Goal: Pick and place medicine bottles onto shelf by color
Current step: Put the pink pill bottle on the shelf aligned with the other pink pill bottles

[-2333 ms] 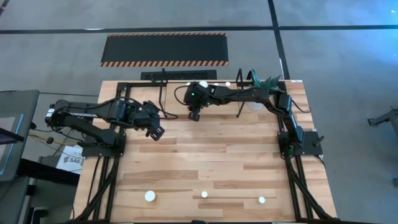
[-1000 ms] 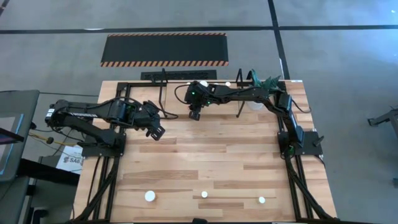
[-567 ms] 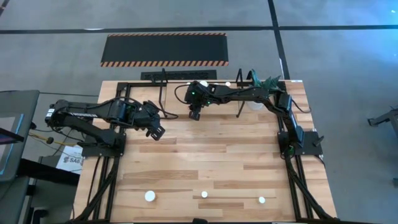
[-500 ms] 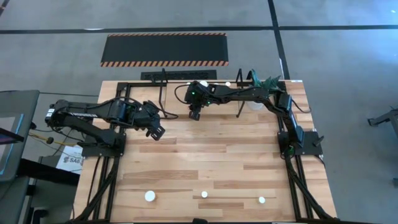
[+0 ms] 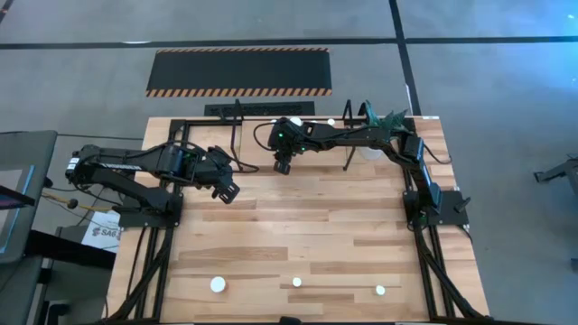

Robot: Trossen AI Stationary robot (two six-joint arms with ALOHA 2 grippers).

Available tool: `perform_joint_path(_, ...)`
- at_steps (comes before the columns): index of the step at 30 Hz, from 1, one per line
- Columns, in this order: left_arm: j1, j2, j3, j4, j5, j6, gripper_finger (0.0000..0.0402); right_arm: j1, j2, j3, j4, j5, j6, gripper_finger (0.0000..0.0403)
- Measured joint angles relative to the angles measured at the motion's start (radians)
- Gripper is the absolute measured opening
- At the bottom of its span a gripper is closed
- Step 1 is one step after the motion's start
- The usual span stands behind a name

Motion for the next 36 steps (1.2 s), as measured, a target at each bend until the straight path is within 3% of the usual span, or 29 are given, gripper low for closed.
perform_joint_path(36, 0.000, 0.000, 0.000, -0.007, 0.004, -0.002, 0.0173, 0.000, 0.000, 0.000, 0.035, -0.001, -0.001, 0.0135)
